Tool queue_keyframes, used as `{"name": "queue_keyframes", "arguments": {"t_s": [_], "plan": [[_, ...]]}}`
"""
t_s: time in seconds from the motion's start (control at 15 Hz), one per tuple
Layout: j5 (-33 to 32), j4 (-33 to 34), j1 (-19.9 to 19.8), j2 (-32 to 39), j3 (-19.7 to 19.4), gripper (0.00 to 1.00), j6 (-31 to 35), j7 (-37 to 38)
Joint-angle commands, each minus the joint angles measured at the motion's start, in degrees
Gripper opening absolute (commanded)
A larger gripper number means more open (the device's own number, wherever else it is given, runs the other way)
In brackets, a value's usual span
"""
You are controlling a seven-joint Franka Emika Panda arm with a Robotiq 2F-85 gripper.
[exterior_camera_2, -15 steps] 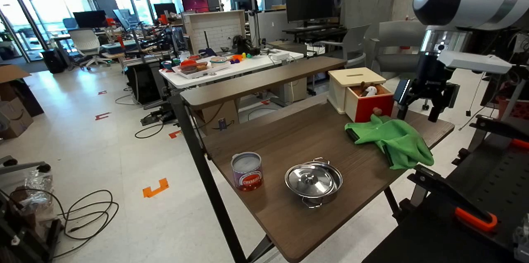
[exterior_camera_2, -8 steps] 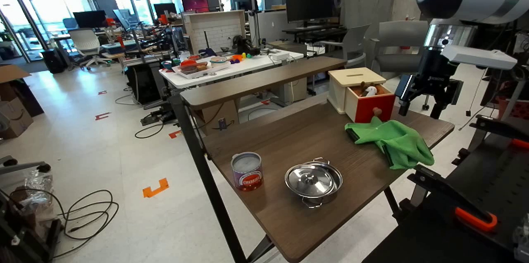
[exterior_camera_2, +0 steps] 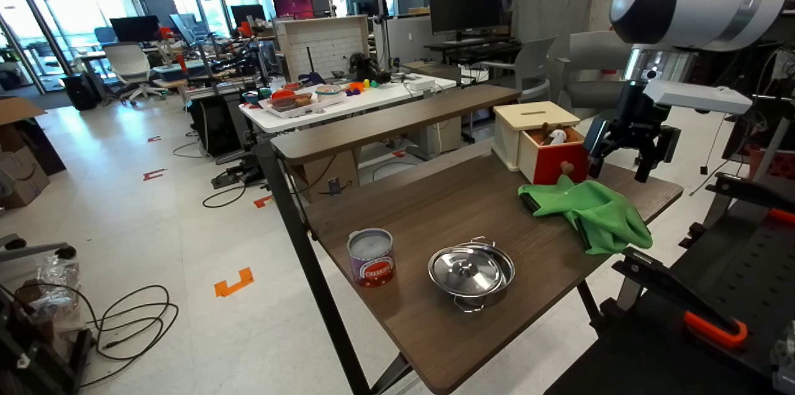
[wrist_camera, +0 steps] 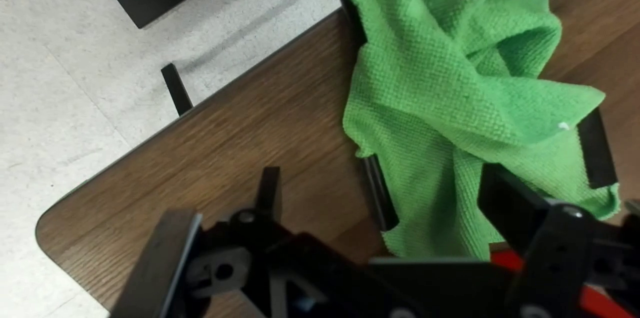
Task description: Fold the green towel
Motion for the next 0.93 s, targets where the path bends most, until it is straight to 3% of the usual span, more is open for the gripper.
{"name": "queue_keyframes", "arguments": {"t_s": [0.0, 0.07, 0.2, 0.8, 0.87], "plan": [[-1.3, 3.8, 2.4, 4.3, -2.5, 1.0, 2.0, 2.4], [-1.4, 4.4, 2.7, 5.1, -2.9, 1.0, 2.0, 2.7], [-1.6, 5.6, 3.1, 6.6, -3.4, 0.72, 2.2, 3.3], [-2.9, 7.0, 4.9, 8.3, -4.0, 0.04, 3.1, 4.5], [-3.0, 7.0, 5.2, 8.1, -4.1, 0.01, 3.1, 4.7]]}}
